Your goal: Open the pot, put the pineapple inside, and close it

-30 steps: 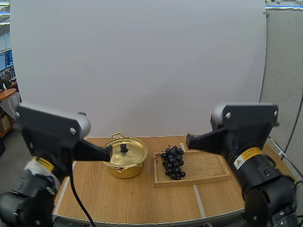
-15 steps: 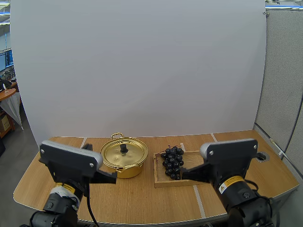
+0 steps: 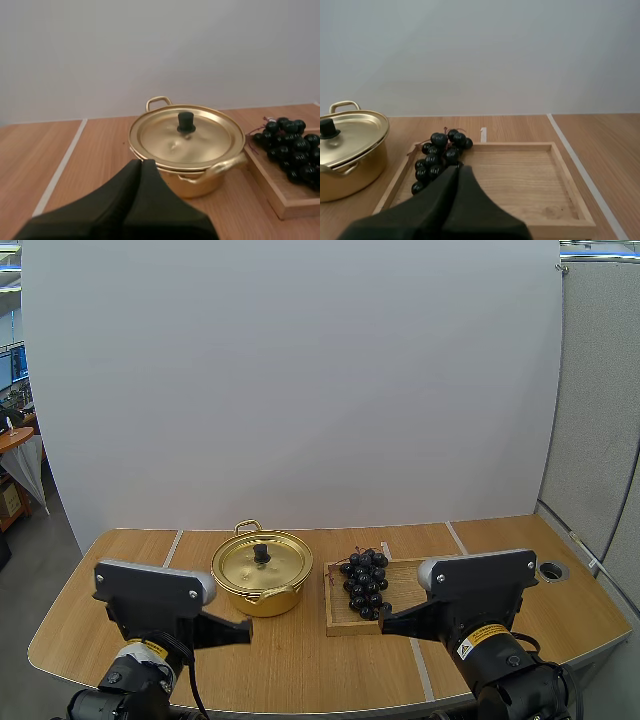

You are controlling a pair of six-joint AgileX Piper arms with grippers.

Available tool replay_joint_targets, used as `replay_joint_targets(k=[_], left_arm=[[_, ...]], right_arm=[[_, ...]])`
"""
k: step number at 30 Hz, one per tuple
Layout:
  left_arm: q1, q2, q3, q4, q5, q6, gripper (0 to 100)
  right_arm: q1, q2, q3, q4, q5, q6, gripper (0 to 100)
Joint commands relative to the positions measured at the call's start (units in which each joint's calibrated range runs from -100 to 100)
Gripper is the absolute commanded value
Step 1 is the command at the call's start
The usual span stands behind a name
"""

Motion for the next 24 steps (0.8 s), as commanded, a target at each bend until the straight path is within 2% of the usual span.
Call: replay_joint_targets(k=[1,10,24], left_arm=[[0.11,-0.33,0.23,1.06,7.98,-2.29,0],[1.37,-0.33,0.23,1.69,8.18,-3.80,0],[1.36,-0.33,0.23,1.80,6.22,-3.71,0]], right_arm=[[-0.23,-0.33,0.22,1.59,11.10,-0.30,0],[-0.23,-0.33,0.22,2.17,13.29,-0.30,0],[-0.23,-0.33,0.22,2.17,13.29,-0.30,0]])
